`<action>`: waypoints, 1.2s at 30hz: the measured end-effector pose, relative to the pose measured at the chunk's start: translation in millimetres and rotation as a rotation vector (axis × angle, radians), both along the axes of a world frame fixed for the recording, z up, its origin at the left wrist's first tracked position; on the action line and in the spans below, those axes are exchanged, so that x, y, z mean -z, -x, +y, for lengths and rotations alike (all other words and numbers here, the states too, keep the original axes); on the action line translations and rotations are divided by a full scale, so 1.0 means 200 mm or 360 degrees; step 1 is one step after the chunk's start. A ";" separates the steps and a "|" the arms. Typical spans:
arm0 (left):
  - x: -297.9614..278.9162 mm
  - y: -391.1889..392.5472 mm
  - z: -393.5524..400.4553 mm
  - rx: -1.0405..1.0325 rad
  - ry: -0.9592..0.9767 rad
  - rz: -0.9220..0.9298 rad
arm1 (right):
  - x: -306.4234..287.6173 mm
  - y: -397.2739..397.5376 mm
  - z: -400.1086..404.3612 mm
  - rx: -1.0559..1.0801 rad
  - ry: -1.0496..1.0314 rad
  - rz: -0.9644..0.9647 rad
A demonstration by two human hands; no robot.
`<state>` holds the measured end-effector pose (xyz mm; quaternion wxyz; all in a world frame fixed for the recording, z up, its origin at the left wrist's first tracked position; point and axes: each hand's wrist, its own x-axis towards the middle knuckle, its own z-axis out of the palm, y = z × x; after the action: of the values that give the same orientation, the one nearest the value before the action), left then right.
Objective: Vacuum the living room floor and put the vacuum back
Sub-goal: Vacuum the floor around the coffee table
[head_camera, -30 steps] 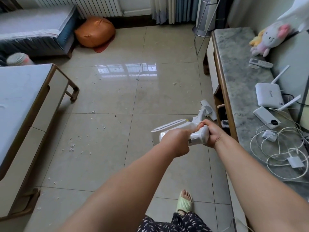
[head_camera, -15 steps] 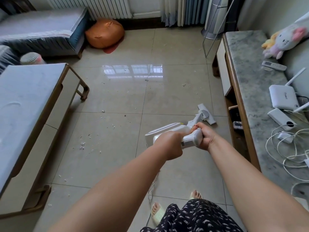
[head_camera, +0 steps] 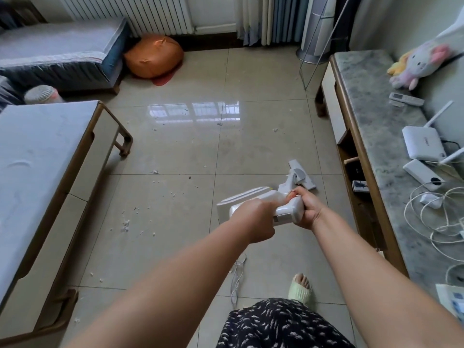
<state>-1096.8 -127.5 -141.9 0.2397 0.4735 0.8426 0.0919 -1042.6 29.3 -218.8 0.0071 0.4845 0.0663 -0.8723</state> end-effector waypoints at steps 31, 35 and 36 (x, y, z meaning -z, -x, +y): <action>0.04 0.20 0.95 0.0033 0.0100 0.0021 | 0.02 0.14 0.92 0.0101 -0.0068 -0.0025; 0.05 0.22 0.89 0.0011 0.0137 0.0024 | 0.01 0.18 0.85 0.0036 -0.0065 -0.0050; 0.06 0.23 0.87 0.0009 0.0138 0.0020 | 0.01 0.18 0.83 0.0031 -0.0064 -0.0050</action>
<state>-1143.4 46.2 -154.0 0.2550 0.4656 0.8459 0.0515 -1079.3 196.2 -221.2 -0.0099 0.4987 0.0789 -0.8631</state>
